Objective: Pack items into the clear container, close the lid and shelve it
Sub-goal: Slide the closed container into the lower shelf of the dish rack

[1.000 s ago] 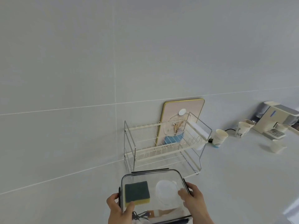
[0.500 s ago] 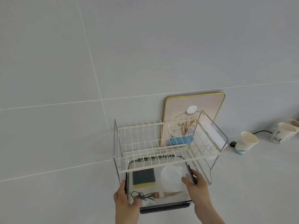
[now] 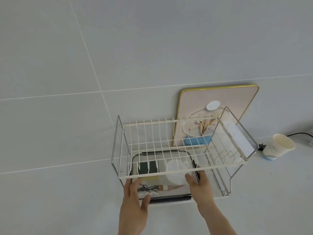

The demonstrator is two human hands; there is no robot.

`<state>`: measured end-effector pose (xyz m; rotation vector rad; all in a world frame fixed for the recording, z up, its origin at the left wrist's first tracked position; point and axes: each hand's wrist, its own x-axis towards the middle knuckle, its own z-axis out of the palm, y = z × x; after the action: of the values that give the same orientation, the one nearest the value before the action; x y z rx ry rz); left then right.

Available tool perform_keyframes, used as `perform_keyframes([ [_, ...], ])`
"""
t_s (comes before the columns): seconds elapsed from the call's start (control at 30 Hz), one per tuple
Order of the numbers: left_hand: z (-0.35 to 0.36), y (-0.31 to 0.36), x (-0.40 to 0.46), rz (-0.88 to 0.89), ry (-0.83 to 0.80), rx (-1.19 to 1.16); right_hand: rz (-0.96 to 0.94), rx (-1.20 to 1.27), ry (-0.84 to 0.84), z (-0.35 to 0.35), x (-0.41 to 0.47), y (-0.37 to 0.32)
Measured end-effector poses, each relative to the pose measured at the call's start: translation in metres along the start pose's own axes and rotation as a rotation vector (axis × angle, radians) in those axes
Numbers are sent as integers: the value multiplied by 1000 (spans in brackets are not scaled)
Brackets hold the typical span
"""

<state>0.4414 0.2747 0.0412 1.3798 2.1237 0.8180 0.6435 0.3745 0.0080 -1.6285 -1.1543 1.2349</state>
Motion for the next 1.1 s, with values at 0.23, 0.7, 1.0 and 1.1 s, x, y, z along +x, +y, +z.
perform_keyframes([
  [0.23,0,-3,-3,232,8,502,-500,-527,122,-10,-29,5],
  [0.7,4,-8,13,348,-10,543,-687,-795,-42,-8,-16,15],
  [1.0,4,-15,20,373,-12,533,-648,-939,-61,-2,-11,13],
  [1.1,-2,-21,10,399,-22,502,-654,-955,-2,0,-24,12],
])
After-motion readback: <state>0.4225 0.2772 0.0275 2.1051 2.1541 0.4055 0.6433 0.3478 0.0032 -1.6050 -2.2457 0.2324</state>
